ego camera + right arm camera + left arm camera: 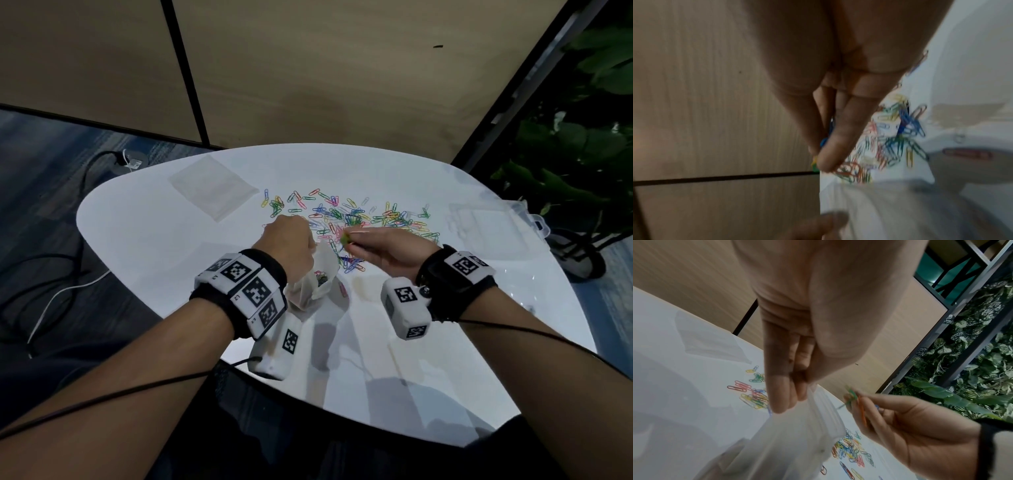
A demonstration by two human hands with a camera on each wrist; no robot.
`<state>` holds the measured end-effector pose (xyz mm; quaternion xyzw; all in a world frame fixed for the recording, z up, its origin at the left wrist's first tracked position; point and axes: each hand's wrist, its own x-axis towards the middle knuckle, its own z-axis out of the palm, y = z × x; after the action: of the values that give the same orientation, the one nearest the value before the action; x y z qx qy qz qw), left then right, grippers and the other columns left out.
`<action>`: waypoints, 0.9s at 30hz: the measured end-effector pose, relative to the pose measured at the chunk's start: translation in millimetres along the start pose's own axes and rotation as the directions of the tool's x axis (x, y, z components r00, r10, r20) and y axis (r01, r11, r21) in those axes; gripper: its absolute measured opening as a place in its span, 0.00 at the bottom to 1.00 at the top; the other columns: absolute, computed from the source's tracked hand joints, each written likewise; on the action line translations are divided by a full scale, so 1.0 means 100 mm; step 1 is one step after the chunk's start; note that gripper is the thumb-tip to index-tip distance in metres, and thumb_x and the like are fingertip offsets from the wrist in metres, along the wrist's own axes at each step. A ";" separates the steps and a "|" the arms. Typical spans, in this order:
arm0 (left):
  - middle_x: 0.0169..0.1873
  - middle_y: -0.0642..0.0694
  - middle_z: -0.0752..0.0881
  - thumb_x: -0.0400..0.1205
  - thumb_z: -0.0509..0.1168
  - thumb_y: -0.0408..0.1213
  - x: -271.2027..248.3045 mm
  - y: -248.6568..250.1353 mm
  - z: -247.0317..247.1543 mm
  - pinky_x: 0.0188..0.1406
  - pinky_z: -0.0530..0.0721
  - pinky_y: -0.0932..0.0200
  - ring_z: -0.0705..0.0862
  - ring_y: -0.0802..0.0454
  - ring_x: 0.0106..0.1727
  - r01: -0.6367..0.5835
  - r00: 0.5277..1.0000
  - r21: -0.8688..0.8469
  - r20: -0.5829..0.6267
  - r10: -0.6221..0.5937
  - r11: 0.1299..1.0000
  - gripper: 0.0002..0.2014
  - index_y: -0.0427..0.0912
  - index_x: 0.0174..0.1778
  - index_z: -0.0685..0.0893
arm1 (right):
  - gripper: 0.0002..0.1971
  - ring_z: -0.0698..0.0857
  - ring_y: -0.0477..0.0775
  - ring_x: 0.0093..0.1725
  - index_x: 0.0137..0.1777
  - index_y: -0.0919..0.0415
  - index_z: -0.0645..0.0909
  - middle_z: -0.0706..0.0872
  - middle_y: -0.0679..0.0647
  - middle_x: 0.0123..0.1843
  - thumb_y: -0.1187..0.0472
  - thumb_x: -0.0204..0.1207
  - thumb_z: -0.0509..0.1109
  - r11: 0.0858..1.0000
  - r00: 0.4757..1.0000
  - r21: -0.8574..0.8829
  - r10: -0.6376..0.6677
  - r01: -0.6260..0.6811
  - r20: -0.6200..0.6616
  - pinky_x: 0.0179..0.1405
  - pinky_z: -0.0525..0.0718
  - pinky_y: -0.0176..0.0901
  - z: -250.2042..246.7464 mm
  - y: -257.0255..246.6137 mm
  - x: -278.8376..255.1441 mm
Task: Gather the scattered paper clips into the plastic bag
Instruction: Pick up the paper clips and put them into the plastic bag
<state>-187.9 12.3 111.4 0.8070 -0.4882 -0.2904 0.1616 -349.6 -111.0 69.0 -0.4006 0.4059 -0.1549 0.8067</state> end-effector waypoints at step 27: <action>0.46 0.40 0.91 0.82 0.64 0.26 0.03 0.15 0.12 0.52 0.91 0.50 0.91 0.42 0.44 -0.052 0.995 -0.090 -0.090 0.044 0.995 0.11 0.39 0.52 0.90 | 0.11 0.87 0.63 0.61 0.52 0.56 0.90 0.90 0.58 0.57 0.67 0.79 0.66 0.606 0.897 -0.791 -0.299 -0.084 -0.324 0.60 0.87 0.52 -0.64 -0.11 0.31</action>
<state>-204.8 3.2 109.1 0.7987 -0.4858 -0.2731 0.2269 -379.0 -168.8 38.4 -0.6942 0.5717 -0.0935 0.4272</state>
